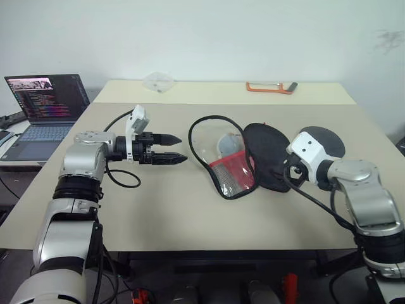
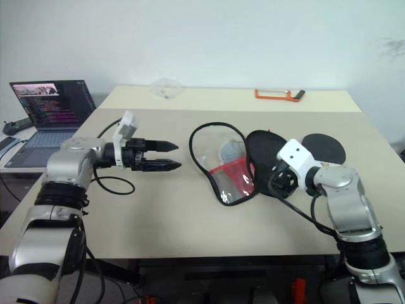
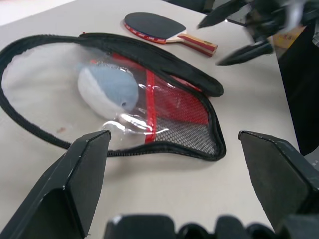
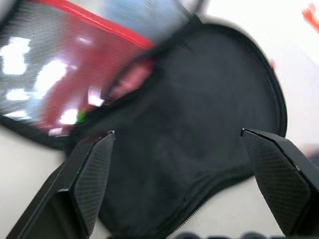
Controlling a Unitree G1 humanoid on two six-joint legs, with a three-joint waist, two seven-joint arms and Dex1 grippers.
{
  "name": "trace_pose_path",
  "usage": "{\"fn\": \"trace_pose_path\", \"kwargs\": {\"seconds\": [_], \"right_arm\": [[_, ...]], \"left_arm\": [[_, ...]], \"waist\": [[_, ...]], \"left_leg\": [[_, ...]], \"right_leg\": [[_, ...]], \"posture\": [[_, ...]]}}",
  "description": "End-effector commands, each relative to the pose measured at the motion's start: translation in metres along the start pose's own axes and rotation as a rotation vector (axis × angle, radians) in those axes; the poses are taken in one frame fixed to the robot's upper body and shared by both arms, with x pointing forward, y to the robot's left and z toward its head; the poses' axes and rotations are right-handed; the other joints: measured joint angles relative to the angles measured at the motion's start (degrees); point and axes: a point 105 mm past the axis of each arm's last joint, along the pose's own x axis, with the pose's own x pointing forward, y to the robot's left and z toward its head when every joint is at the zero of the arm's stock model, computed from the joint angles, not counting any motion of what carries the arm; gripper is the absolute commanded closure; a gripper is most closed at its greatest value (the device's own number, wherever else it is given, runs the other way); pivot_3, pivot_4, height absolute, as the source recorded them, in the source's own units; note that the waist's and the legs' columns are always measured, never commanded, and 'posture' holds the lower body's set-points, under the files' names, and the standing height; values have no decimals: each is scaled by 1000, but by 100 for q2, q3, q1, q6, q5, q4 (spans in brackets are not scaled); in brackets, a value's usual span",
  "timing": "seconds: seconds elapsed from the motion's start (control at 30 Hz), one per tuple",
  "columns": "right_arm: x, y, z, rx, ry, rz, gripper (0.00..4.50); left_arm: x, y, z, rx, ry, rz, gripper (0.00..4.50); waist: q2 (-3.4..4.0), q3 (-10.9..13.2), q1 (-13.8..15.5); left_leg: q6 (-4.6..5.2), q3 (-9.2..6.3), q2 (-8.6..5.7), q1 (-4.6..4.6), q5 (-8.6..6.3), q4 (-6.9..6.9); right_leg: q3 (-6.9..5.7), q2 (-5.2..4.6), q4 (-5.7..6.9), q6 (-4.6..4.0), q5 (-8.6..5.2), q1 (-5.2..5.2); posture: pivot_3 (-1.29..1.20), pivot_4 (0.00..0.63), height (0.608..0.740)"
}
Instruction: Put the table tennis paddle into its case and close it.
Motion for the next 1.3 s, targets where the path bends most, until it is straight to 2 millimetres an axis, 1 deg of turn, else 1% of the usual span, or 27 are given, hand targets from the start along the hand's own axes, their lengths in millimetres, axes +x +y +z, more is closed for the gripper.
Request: {"fn": "trace_pose_path", "kwargs": {"seconds": [0.03,0.2,0.33,0.4,0.5,0.6,0.7,0.73,0.87,1.03,1.07,1.1,1.17,1.23,1.3], "right_arm": [[9,-20,-6,160,-19,-138,61],[23,-30,-23,384,-21,-251,61],[33,-34,-27,477,-52,-299,61],[42,-33,-29,529,-54,-293,61],[49,-30,-31,561,-56,-278,61],[60,-22,-34,528,-32,-261,61],[67,-18,-39,480,4,-257,665],[69,-15,-40,475,13,-247,971],[72,-10,-33,462,0,-216,2377],[68,-14,-20,450,-36,-222,4121],[65,-18,-16,432,-46,-238,4420],[63,-21,-14,420,-53,-251,4466],[54,-35,-8,403,-71,-302,4466],[46,-43,-7,393,-74,-331,4466],[42,-46,-9,386,-64,-341,4466]], "left_arm": [[0,-4,14,52,-23,-11,0],[-2,-7,12,51,-18,-10,0],[-6,-9,12,44,-17,-18,0],[-7,-10,13,42,-21,-26,0],[-8,-10,14,42,-23,-27,0],[-7,-9,14,43,-24,-24,0],[-7,-10,13,43,-24,-24,0],[-7,-10,12,42,-23,-23,0],[-7,-10,12,42,-23,-19,0],[-8,-10,10,40,-22,-14,0],[-8,-10,10,40,-22,-12,0],[-8,-10,10,39,-22,-11,0],[-8,-10,10,39,-20,-9,0],[-8,-10,10,40,-20,-8,0],[-8,-10,10,40,-19,-7,0]], "waist": [[1,1,14],[6,0,4],[6,0,-23],[6,0,-59],[7,0,-100],[7,0,-114],[7,-1,-124],[8,-1,-138],[9,-2,-164],[8,-2,-161],[9,-1,-161],[9,-1,-161],[11,0,-155],[11,0,-145],[11,0,-137]], "left_leg": [[0,0,-1,-1,0,0],[-1,3,0,1,0,-2],[-1,3,0,2,1,-3],[-1,4,0,3,1,-3],[-1,5,0,3,1,-3],[-1,4,0,3,1,-3],[-1,6,0,5,1,-2],[-1,7,0,7,1,-1],[-2,8,4,12,1,-2],[-2,8,2,11,2,-1],[-2,7,2,11,2,-1],[-2,8,2,10,2,-1],[-2,7,1,9,2,-1],[-2,7,0,8,2,-2],[-2,7,0,7,2,-2]], "right_leg": [[1,-1,1,0,0,-2],[6,0,4,-1,0,-4],[6,0,5,-1,0,-4],[7,1,6,-1,1,-4],[8,1,7,-1,1,-4],[8,1,6,-1,1,-4],[9,1,8,-1,1,-2],[11,1,11,-1,1,-3],[14,4,18,-1,1,-3],[14,3,18,-1,1,-3],[14,3,18,-1,1,-3],[15,3,18,-1,1,-4],[14,3,18,-1,1,-5],[14,3,16,-1,1,-6],[13,3,14,-1,1,-6]], "posture": [[0,150,740],[0,150,740],[0,150,740],[0,150,740],[0,150,740],[0,150,740],[0,150,740],[0,150,740],[0,150,740],[0,150,740],[0,150,740],[0,150,740],[0,150,740],[0,150,740],[0,150,740]]}}
